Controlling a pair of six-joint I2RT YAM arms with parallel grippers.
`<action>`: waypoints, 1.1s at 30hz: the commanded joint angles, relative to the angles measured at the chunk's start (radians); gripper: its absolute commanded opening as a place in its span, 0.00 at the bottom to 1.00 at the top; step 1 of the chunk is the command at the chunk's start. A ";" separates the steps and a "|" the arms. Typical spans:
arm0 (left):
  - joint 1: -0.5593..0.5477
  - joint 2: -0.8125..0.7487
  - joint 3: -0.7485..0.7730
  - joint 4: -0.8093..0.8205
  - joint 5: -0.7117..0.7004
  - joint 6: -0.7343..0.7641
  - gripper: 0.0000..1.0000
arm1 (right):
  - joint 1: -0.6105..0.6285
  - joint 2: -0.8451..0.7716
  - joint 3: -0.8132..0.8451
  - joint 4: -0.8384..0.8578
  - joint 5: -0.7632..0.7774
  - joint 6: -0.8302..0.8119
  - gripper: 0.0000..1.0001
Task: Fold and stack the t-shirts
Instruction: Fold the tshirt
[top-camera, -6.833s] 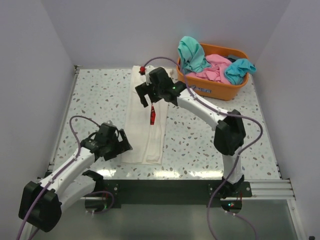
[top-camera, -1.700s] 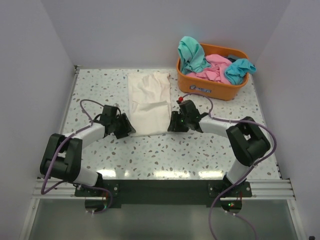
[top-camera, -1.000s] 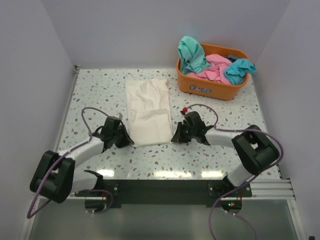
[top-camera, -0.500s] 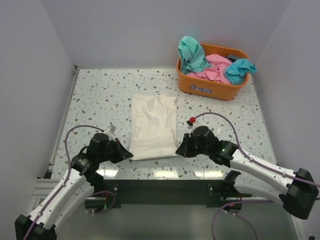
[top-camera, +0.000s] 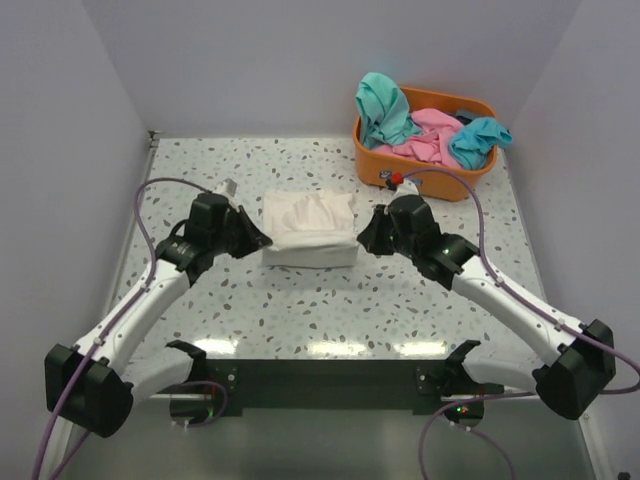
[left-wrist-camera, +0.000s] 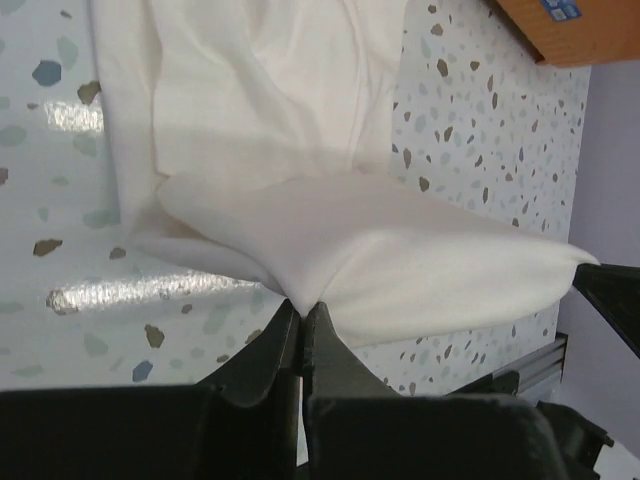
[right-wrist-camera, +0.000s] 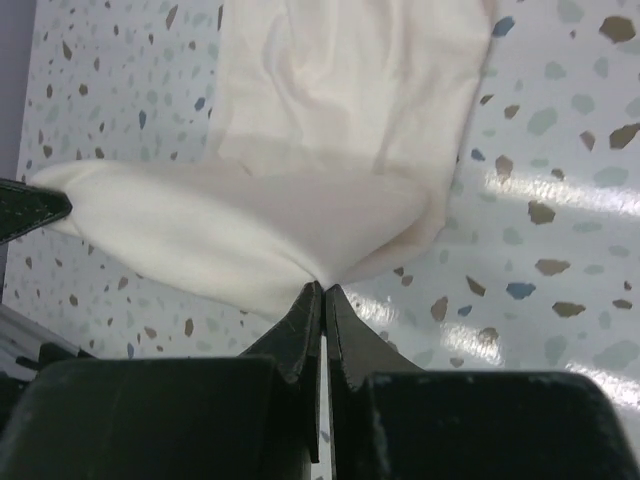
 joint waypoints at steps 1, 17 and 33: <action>0.053 0.101 0.104 0.110 0.000 0.058 0.00 | -0.103 0.060 0.087 0.078 -0.030 -0.066 0.00; 0.182 0.563 0.409 0.260 0.048 0.129 0.00 | -0.301 0.588 0.492 0.114 -0.154 -0.154 0.00; 0.246 0.999 0.682 0.285 0.108 0.162 0.01 | -0.338 0.981 0.754 0.130 -0.142 -0.192 0.00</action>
